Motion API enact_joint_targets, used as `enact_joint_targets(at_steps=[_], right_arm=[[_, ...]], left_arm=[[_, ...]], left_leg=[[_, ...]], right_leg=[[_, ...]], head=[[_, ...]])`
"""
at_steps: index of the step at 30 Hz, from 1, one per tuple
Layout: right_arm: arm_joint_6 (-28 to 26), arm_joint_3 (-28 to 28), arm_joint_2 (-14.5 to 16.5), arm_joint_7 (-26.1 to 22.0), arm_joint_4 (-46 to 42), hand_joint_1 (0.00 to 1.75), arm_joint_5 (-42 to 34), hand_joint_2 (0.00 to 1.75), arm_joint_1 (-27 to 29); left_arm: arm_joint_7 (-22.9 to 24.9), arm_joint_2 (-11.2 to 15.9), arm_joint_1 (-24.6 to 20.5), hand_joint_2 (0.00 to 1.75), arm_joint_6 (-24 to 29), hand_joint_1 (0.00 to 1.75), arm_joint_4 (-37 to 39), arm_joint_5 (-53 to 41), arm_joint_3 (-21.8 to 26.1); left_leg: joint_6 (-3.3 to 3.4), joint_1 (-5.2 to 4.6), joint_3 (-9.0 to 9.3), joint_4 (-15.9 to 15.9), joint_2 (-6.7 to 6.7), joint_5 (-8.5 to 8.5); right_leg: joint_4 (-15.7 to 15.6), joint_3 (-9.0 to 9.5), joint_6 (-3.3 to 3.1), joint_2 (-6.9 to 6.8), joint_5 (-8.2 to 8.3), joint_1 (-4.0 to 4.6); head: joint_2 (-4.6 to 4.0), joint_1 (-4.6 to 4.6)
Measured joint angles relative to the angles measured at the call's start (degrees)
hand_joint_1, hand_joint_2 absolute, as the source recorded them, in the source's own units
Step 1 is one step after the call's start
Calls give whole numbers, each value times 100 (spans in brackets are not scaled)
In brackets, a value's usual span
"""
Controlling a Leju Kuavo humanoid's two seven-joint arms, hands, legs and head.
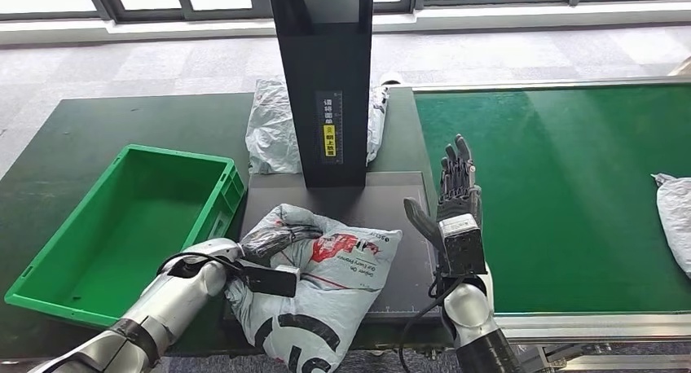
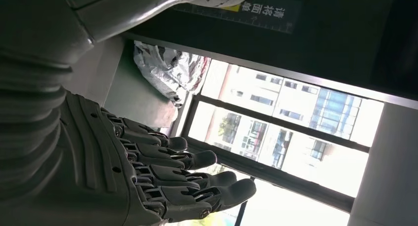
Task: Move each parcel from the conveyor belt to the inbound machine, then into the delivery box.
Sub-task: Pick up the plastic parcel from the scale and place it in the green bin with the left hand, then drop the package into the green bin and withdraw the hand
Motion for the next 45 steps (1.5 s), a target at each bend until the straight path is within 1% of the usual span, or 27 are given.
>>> enact_joint_targets(at_steps=[2, 4, 6, 7, 10, 15, 17, 19, 23, 27, 29, 31, 33, 36, 38, 40, 43, 45], right_arm=[[-64, -88, -4, 50, -229, 0, 48, 175, 353], [-100, -179, -9, 76, -478, 0, 101, 175, 690], [-119, -237, -10, 110, -655, 0, 139, 175, 902], [-123, -251, -10, 127, -716, 0, 152, 175, 973], [-125, -266, -10, 147, -824, 0, 166, 175, 1088], [-122, -328, -10, 149, -910, 0, 166, 175, 1140], [-118, -342, -10, 150, -929, 0, 165, 175, 1149], [-126, -345, -10, 149, -933, 0, 158, 175, 1157], [-199, -346, -10, 118, -929, 0, 47, 175, 1161], [-273, -340, -22, 53, -880, 0, -137, 175, 1120], [-291, -314, -45, 35, -812, 0, -253, 175, 1089], [-300, -272, -64, 24, -737, 0, -342, 175, 1066], [-302, -217, -73, 18, -671, 0, -383, 175, 1032], [-321, -141, -75, 41, -591, 0, -415, 175, 965], [-341, -99, -75, 67, -561, 0, -420, 175, 933], [-354, -69, -75, 99, -548, 0, -416, 175, 917], [-384, -55, -75, 153, -545, 0, -385, 175, 920], [-411, -53, -75, 169, -551, 0, -355, 175, 940]], left_arm=[[68, -23, 111, 175, 678, 175, -287, 348, 81], [405, -83, 203, 175, 1305, 175, -725, 651, 230], [692, -145, 213, 175, 1731, 175, -1138, 863, 391], [765, -170, 209, 175, 1833, 175, -1303, 923, 449], [830, -214, 223, 175, 1908, 175, -1641, 992, 530], [826, -231, 252, 175, 1961, 175, -1879, 1041, 576], [819, -234, 267, 175, 2063, 175, -1931, 1044, 582], [826, -250, 272, 175, 2428, 175, -1988, 1035, 613], [1095, -293, 199, 175, 3506, 175, -2237, 821, 767], [1405, -293, 132, 175, 4273, 175, -2537, 347, 940], [1457, -280, 165, 175, 4733, 175, -2718, 50, 1143], [1322, -284, 232, 175, 5048, 175, -2930, -154, 1495], [1112, -336, 317, 175, 5135, 175, -3144, -569, 1994], [924, -470, 435, 175, 5139, 175, -3392, -1434, 2917], [821, -540, 496, 175, 5139, 175, -3482, -1694, 3577], [634, -587, 538, 175, 5139, 175, -3538, -1640, 4200], [419, -585, 569, 175, 5139, 175, -3504, -901, 4936], [362, -503, 580, 175, 5139, 175, -3403, -501, 5327]], left_leg=[[-6, 1, -5, 3, -4, 11], [-12, 1, -50, 6, -4, 19], [-15, 0, -84, 8, 1, 22], [-16, -1, -91, 8, 5, 23], [-14, -2, -101, 8, 9, 21], [-12, -2, -115, 9, 7, 20], [-12, -2, -118, 9, 8, 20], [-12, -2, -121, 10, 9, 20], [-12, -2, -127, 10, 8, 20], [-13, -1, -133, 9, 9, 20], [-13, -1, -137, 9, 9, 20], [-13, -1, -140, 9, 10, 20], [-13, -1, -143, 9, 11, 20], [-13, 0, -149, 8, 12, 20], [-14, 0, -151, 7, 20, 20], [-14, 0, -153, 7, 30, 20], [-14, 0, -153, 7, 32, 20], [-14, 0, -153, 7, 32, 20]], right_leg=[[3, -21, -4, -2, 9, 3], [7, -67, -7, -1, 24, 4], [8, -103, -7, 3, 35, 4], [8, -111, -7, 6, 37, 3], [6, -124, -7, 15, 37, 3], [5, -136, -6, 16, 36, 3], [5, -140, -6, 16, 36, 3], [5, -145, -6, 17, 36, 4], [6, -149, -7, 16, 36, 4], [8, -150, -7, 16, 36, 4], [9, -154, -7, 17, 36, 4], [9, -157, -7, 18, 36, 4], [9, -162, -7, 19, 36, 4], [9, -170, -8, 20, 35, 6], [10, -174, -8, 26, 35, 8], [11, -179, -8, 36, 36, 8], [11, -182, -8, 39, 36, 8], [11, -182, -9, 39, 35, 9]], head=[[0, 0], [0, 0], [1, -1], [1, 0], [-1, 1], [0, -1], [0, 0], [1, 0], [1, -1], [-1, 0], [0, 0], [0, 1], [-1, -1], [0, -1], [0, -1], [-1, -1], [1, -1], [0, -1]])
